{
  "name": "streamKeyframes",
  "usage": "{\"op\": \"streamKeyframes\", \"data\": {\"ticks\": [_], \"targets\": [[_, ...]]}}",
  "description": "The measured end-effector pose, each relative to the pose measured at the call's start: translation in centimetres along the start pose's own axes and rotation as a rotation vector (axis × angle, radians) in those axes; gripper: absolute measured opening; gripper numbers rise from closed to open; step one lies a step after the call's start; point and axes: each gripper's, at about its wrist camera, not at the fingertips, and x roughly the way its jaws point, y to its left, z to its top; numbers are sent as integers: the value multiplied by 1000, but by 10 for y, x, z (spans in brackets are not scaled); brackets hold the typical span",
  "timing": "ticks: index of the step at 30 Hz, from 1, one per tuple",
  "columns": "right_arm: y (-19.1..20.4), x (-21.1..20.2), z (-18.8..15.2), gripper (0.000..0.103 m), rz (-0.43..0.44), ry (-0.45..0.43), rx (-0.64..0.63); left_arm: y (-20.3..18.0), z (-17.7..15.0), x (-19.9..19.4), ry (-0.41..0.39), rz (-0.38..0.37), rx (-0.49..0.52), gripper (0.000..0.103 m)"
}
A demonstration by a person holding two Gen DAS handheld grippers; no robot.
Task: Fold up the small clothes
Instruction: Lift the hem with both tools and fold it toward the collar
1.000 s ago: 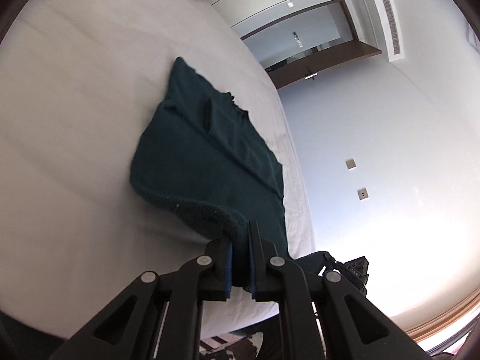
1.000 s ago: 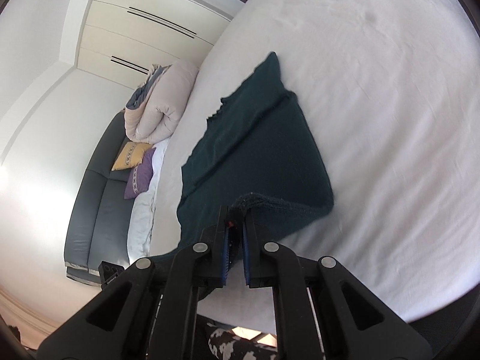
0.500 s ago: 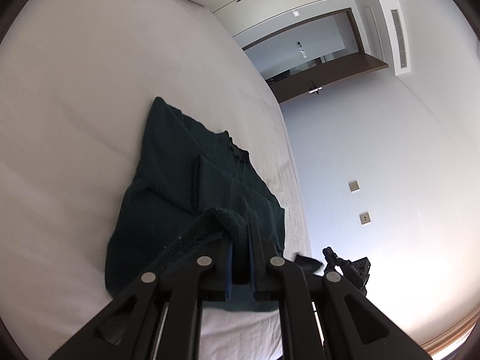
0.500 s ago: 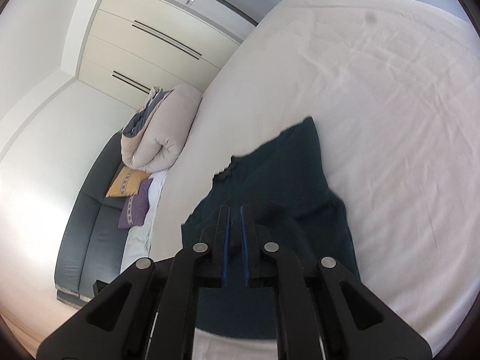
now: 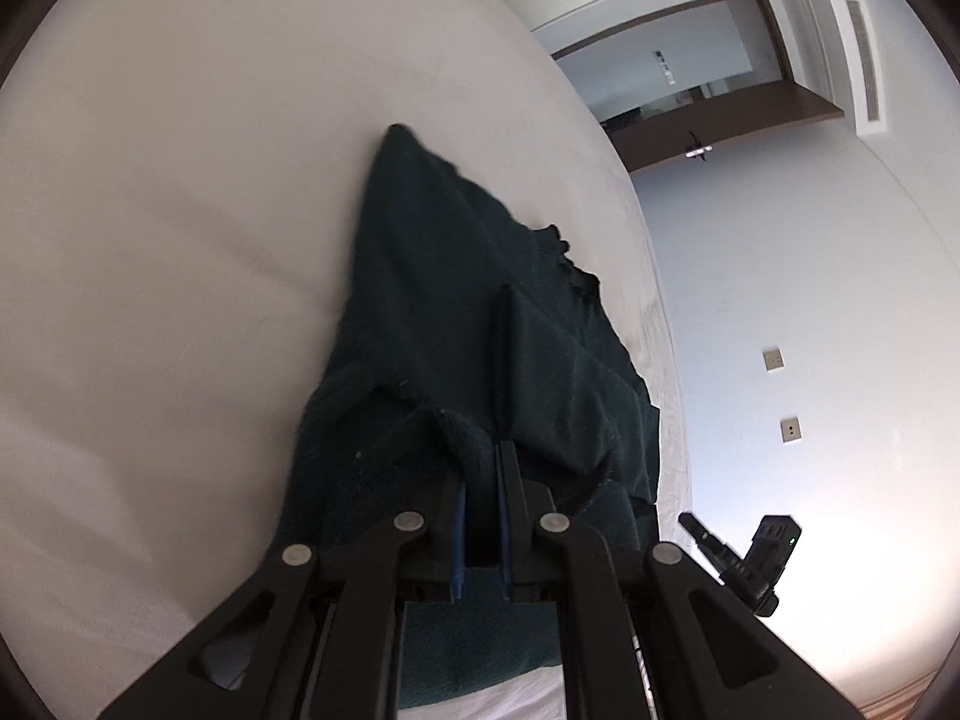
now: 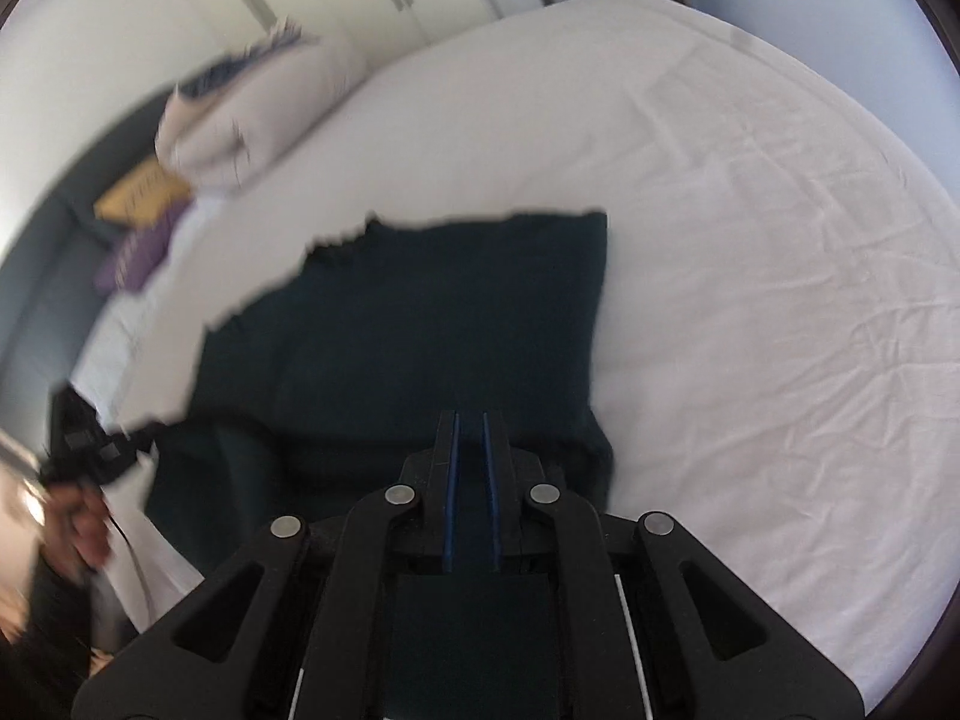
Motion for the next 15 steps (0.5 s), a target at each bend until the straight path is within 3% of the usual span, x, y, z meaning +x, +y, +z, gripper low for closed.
{"op": "streamKeyframes", "data": {"ticks": [3, 4, 5, 6, 7, 13, 15], "targets": [[-9, 4, -4, 15, -5, 13, 7, 7, -5, -5, -7, 0, -12, 7], [-14, 3, -4, 29, 2, 0, 23, 8, -6, -6, -7, 4, -11, 7], [-18, 3, -4, 58, 12, -9, 45, 9, -8, -7, -6, 5, -10, 7], [-22, 2, -3, 71, 27, -26, 74, 9, -9, -8, -6, 4, -11, 7], [-25, 2, -5, 77, 43, -43, 89, 10, -10, -8, -5, 3, -11, 7], [-25, 16, -14, 75, 57, 16, 39, 10, -11, -7, -3, 2, -9, 7], [-25, 23, -14, 69, 54, 29, 31, 10, -11, -8, -1, 3, -8, 7]]}}
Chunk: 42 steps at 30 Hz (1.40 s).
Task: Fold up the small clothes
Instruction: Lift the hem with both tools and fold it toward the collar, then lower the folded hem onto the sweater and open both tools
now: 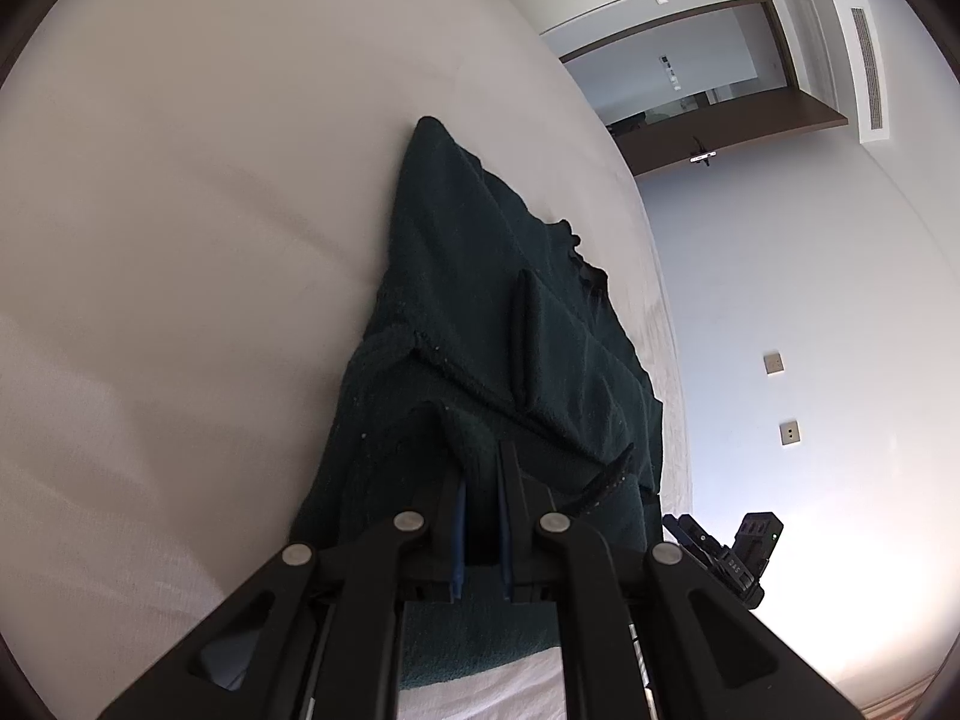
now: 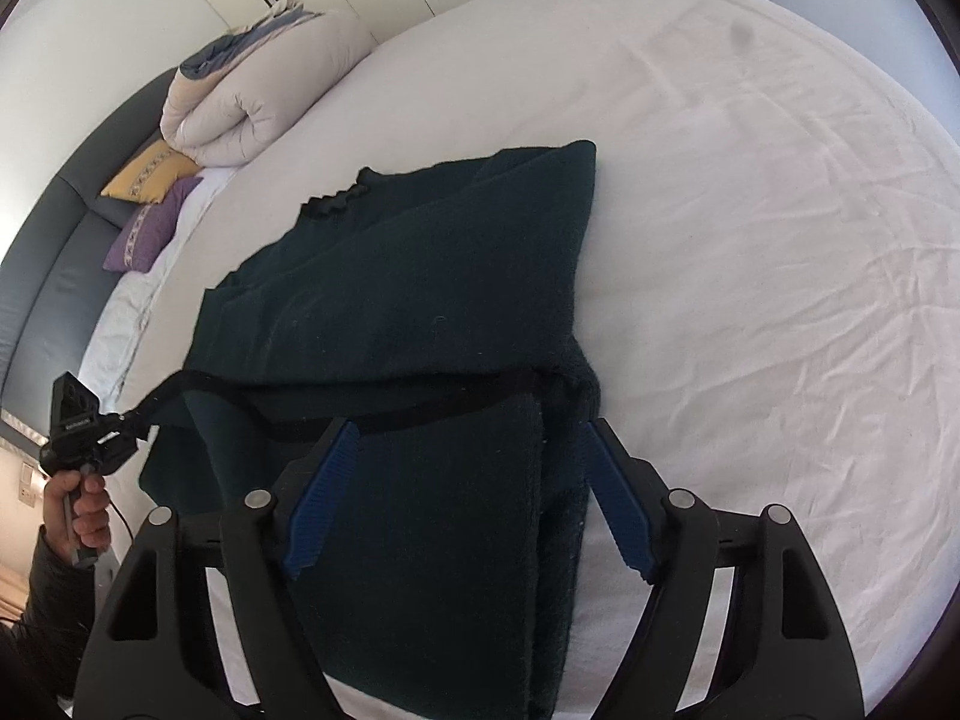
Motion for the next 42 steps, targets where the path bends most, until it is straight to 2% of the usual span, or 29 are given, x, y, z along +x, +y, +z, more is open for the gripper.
{"op": "streamKeyframes", "data": {"ticks": [2, 6, 8, 9, 11, 14, 19, 24, 25, 29, 31, 33, 34, 35, 37, 42], "targets": [[-2, 6, -2, 57, 9, 17, -8, 0, -1, 0, 2, 3, 2, 8], [1, 22, -4, 44, -32, 50, -28, -2, 0, 1, 4, 8, 5, 8], [3, 27, -4, 29, -40, 63, -44, -3, 0, 1, 5, 10, 7, 8], [6, 28, -4, 27, -63, 65, -67, -4, 0, 1, 6, 11, 8, 8], [11, 27, -5, 7, -84, 62, -97, -4, 0, 1, 4, 9, 6, 8], [21, 16, -4, 6, -111, 12, -128, -6, 0, -1, -1, 6, 7, 8], [41, -18, 2, 6, -158, -118, -199, -14, 10, -14, -44, -12, 6, 8], [47, -38, 33, 6, -172, -241, -195, -33, 37, -24, -111, -16, 37, 7], [47, -37, 40, 6, -175, -247, -196, -38, 45, -26, -127, -19, 45, 2], [52, -23, 67, 6, -196, -265, -213, -48, 72, -24, -162, -9, 47, 0], [58, -18, 73, 6, -198, -272, -237, -52, 71, -22, -165, -5, 86, 0], [66, -12, 72, 6, -208, -263, -269, -56, 63, -20, -169, 47, 149, 1], [69, -9, 70, 6, -211, -256, -282, -57, 56, -15, -165, 89, 202, 17], [72, -5, 66, 6, -212, -248, -289, -57, 52, -11, -161, 121, 245, 51], [69, -3, 59, 6, -188, -231, -275, -55, 42, -2, -165, 236, 326, 87], [56, -6, 50, 6, -147, -224, -210, -63, 30, 19, -118, 334, 511, 88]]}}
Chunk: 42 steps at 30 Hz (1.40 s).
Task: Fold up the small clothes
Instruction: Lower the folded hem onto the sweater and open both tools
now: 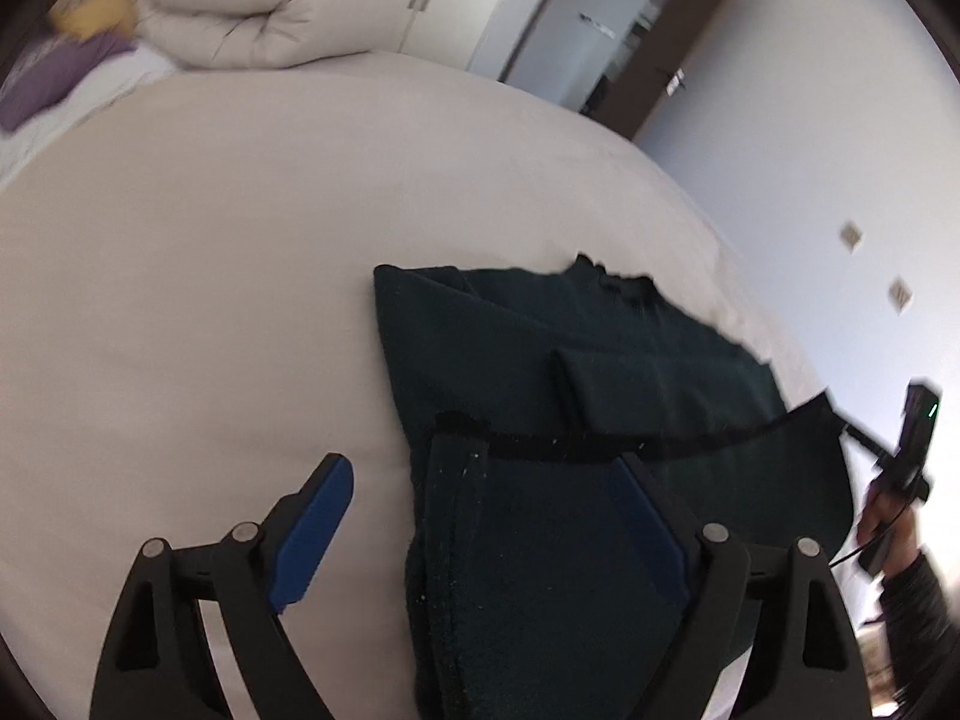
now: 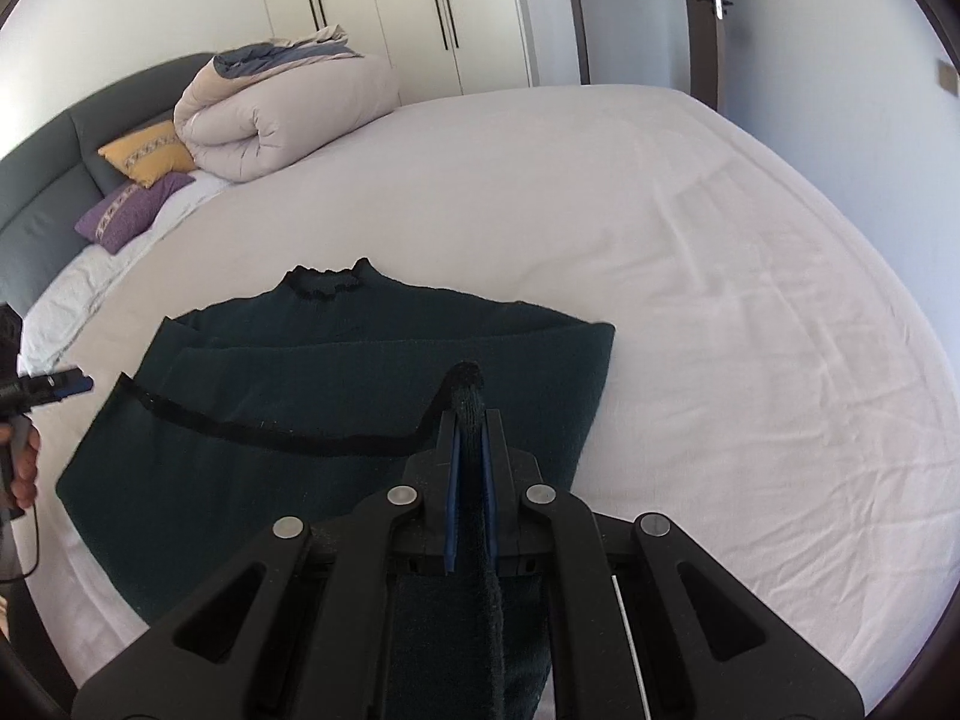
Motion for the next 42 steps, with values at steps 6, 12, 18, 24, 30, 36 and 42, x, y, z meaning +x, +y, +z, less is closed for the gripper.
{"op": "streamKeyframes", "data": {"ticks": [6, 12, 18, 24, 30, 36, 42], "targets": [[-2, 6, -6, 6, 12, 14, 33, 1, 4, 34, 96, 108, 66, 60], [-3, 8, -10, 6, 16, 19, 37, 2, -5, 44, 135, 136, 101, 26], [1, -3, -11, 6, 9, -12, 42, -7, -6, 21, 58, 178, 132, 5], [7, -31, -14, 6, -12, -96, 26, -15, -8, -9, -48, 204, 152, 5], [17, -59, -17, 6, -18, -171, -11, -19, -21, -49, -169, 205, 163, 5], [6, -56, -6, 6, -52, -173, 17, -16, -2, -55, -221, 188, 127, 5], [-18, -23, 25, 6, -75, -153, 73, -14, 44, -24, -212, 202, 111, 5]]}}
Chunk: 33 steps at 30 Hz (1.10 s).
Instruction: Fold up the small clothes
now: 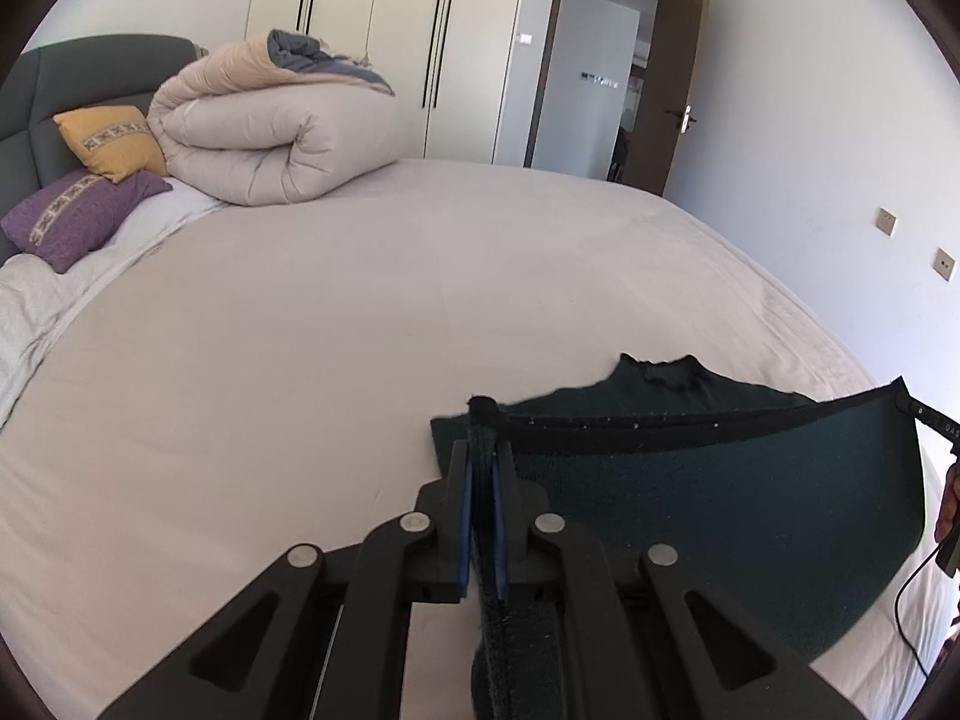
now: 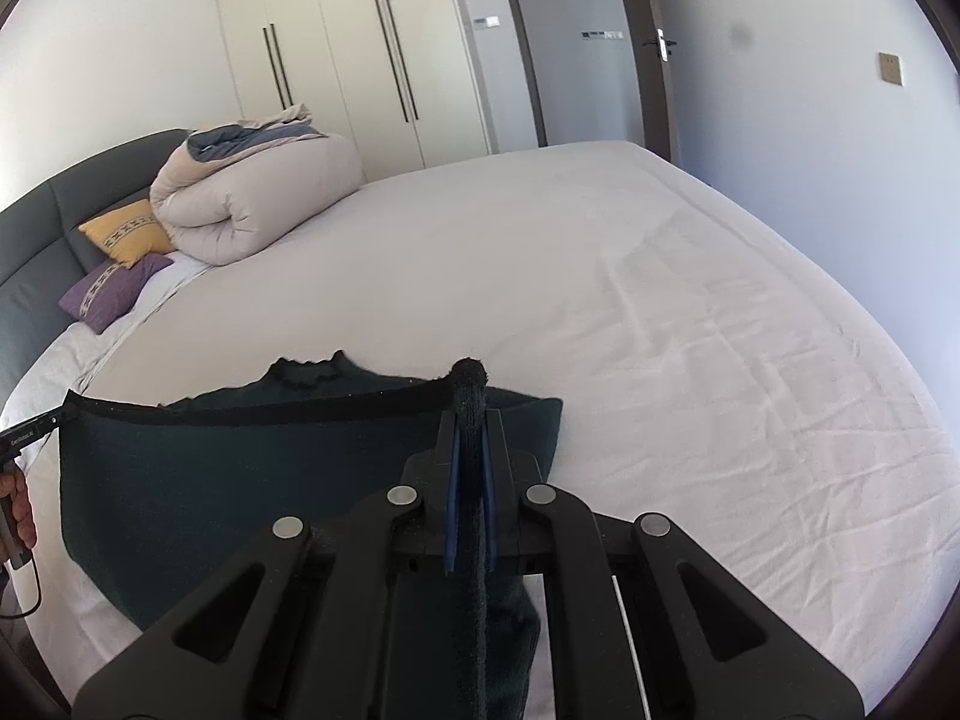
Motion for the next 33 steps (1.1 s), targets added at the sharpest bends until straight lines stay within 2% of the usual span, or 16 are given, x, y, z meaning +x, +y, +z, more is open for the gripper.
{"op": "streamKeyframes", "data": {"ticks": [5, 9, 12, 15, 16, 18, 19, 20, 23, 27, 31, 33], "targets": [[-11, 56, 14, 6, -32, 89, -5, 5, 12, 49, 78, 20, -17, 5], [-17, 92, 16, 6, -64, 146, -11, 6, 16, 83, 127, 53, 6, 5], [-24, 113, 12, 6, -79, 188, 12, 4, 11, 106, 176, 77, 29, 5], [-35, 131, -1, 6, -74, 232, 57, 11, -3, 128, 216, 81, 4, 10], [-37, 132, -5, 6, -68, 226, 69, 13, -5, 129, 205, 72, -8, 11], [-41, 131, -9, 6, -60, 209, 93, 15, -6, 125, 186, 55, -18, 21], [-43, 130, -9, 6, -58, 201, 106, 17, -6, 124, 184, 72, -21, 44], [-46, 130, -10, 6, -56, 197, 121, 20, -5, 122, 180, 88, -28, 64], [-51, 124, -11, 12, -57, 190, 160, 33, 0, 106, 135, 111, -72, 66], [-51, 106, -14, 13, -93, 171, 199, 42, 5, 74, 65, 128, -118, 72], [-50, 76, -20, 13, -71, 141, 237, 21, -3, 44, 30, 104, -51, 75], [-44, 69, -26, 13, -69, 170, 223, 10, -9, 32, 13, 87, -38, 75]]}}
